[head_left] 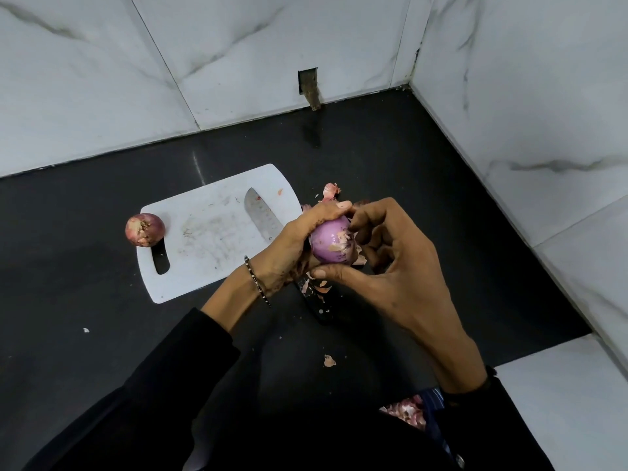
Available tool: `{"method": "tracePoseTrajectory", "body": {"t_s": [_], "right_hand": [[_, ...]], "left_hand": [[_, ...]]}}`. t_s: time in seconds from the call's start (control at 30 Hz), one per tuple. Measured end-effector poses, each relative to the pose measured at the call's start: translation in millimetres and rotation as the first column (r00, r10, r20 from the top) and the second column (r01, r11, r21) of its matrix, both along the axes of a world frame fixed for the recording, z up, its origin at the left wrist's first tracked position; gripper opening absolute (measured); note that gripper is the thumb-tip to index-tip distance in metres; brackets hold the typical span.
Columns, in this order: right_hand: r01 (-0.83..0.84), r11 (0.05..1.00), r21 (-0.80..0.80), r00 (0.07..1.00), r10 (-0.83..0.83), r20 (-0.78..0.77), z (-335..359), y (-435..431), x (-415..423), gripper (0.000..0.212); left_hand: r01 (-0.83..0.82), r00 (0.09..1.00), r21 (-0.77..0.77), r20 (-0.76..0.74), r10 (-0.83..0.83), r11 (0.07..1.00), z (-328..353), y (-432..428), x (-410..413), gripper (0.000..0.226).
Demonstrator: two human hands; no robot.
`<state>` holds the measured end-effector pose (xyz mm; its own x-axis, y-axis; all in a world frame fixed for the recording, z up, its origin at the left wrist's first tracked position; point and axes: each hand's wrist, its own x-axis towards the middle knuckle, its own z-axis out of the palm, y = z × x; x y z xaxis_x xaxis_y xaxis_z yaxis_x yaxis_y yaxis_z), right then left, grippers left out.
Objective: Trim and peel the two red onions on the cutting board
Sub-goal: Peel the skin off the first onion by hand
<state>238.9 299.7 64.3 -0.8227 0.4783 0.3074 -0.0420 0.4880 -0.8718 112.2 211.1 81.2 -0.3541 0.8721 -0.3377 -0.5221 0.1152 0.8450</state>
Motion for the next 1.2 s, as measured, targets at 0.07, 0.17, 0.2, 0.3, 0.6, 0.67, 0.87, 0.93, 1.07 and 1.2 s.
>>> {"method": "tracePoseTrajectory", "body": {"t_s": [0.07,0.17,0.2,0.3,0.6,0.67,0.87,0.93,1.07,1.2], "right_hand": [[-0.012,1.0,0.01,1.0,0.012,-0.003,0.0,0.0,1.1,0.052],[0.0,0.999,0.039,1.0,0.0,-0.002,-0.6,1.2,3.0,0.05],[0.015,0.999,0.051,1.0,-0.015,-0.002,-0.7,1.9,3.3,0.049],[0.062,0.995,0.084,0.998,-0.062,-0.004,-2.5,1.2,4.3,0.044],[0.115,0.993,0.005,0.993,-0.115,-0.018,-2.0,-5.6,5.0,0.047],[0.11,0.994,-0.01,0.994,-0.11,-0.014,-1.3,-5.7,4.7,0.048],[0.07,0.997,0.025,0.997,-0.07,-0.016,-1.1,-3.8,4.2,0.048],[0.09,0.995,0.04,0.996,-0.089,-0.027,-3.1,-5.5,4.4,0.04],[0.143,0.986,0.09,0.989,-0.141,-0.033,-6.9,-7.2,4.1,0.037],[0.18,0.983,0.039,0.983,-0.18,-0.024,-5.4,-4.6,5.7,0.047]], "left_hand": [[-0.002,1.0,-0.013,-0.003,0.002,1.0,-0.9,0.3,-0.5,0.026],[-0.003,0.999,-0.053,-0.054,0.0,0.999,-2.9,0.3,-2.7,0.02],[-0.005,0.997,-0.066,-0.074,0.0,0.998,-4.1,0.8,-3.5,0.021],[0.0,0.995,-0.084,-0.095,-0.008,0.996,-3.7,2.4,-3.5,0.023],[0.016,0.992,-0.087,-0.122,-0.026,0.996,-8.2,6.5,-7.2,0.025],[0.031,0.992,-0.074,-0.118,-0.039,0.997,-5.8,6.7,-6.1,0.026],[0.073,0.978,-0.09,-0.186,-0.089,0.993,-5.2,5.2,-6.9,0.039],[0.063,0.978,-0.101,-0.194,-0.082,0.993,-2.4,5.9,-6.7,0.032],[-0.007,0.983,-0.133,-0.183,-0.017,0.991,-2.9,8.8,-7.2,0.032],[-0.01,0.983,-0.128,-0.185,-0.014,0.992,-4.8,10.1,-7.0,0.037]]}}
